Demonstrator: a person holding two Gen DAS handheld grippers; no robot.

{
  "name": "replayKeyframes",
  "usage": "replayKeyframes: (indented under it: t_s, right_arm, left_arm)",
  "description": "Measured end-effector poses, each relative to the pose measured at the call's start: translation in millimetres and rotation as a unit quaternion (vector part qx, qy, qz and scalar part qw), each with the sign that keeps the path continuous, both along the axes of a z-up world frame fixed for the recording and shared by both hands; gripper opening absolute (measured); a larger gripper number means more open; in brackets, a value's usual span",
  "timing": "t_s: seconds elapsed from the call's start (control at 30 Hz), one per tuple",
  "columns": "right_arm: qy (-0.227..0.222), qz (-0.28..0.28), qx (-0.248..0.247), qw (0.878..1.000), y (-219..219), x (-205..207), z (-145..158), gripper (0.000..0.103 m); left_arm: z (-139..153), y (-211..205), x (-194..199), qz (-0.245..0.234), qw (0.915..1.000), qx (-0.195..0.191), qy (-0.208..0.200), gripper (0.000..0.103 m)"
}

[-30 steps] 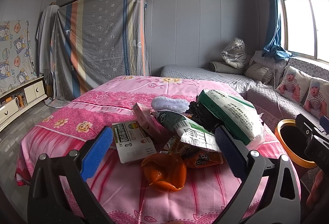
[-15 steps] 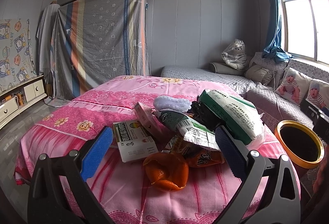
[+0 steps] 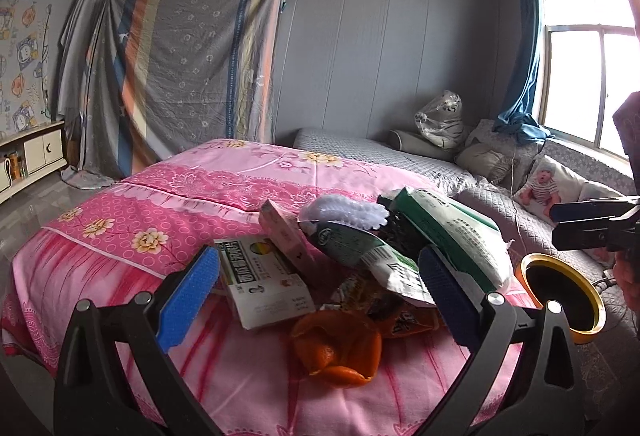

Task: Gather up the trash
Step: 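Grasp the large white-green printed bag with the right gripper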

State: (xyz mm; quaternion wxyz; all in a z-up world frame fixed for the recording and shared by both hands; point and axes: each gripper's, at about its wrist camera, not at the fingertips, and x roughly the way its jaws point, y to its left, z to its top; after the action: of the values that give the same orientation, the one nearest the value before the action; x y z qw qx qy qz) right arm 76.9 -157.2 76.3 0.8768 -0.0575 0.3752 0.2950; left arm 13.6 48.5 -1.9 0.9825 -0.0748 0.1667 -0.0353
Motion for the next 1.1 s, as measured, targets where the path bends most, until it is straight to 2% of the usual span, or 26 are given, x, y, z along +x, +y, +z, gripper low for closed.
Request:
replayKeyframes:
  t_s: [0.07,0.17,0.27,0.37,0.5,0.73,0.87,0.93,1.0,1.1]
  right_arm:
    - [0.027,0.022,-0.002,0.999,7,16,0,0.095]
    - [0.064,0.036,-0.020,0.997,15,41,0,0.095]
    - [0.112,0.042,-0.007,0.993,11,66,-3,0.095]
    - [0.154,0.055,-0.017,0.986,19,82,-14,0.095]
    - [0.200,0.036,-0.023,0.979,24,109,-26,0.095]
    - [0.248,0.024,-0.053,0.967,30,137,-54,0.095]
    - [0.268,0.025,-0.045,0.962,34,147,-67,0.095]
    - [0.263,0.031,-0.043,0.963,37,146,-67,0.089]
    - [0.259,0.032,-0.037,0.965,37,146,-66,0.074]
    - [0.256,0.028,-0.029,0.966,35,146,-62,0.061]
  left_arm:
    - [1,10,4,0.001,0.9999,0.005,0.011,0.096]
    - [3,18,6,0.009,0.9992,0.035,0.015,0.096]
    - [6,27,3,0.022,0.9980,0.057,0.012,0.096]
    - [8,38,4,0.026,0.9980,0.057,0.014,0.096]
    - [7,45,10,0.031,0.9980,0.051,0.021,0.096]
    - [-1,40,16,0.015,0.9981,0.048,0.035,0.096]
    - [-3,38,18,0.013,0.9978,0.051,0.041,0.096]
    - [-3,39,19,0.012,0.9978,0.049,0.043,0.096]
    - [-2,39,19,0.015,0.9976,0.052,0.042,0.096]
    - [0,40,19,0.016,0.9977,0.052,0.042,0.096]
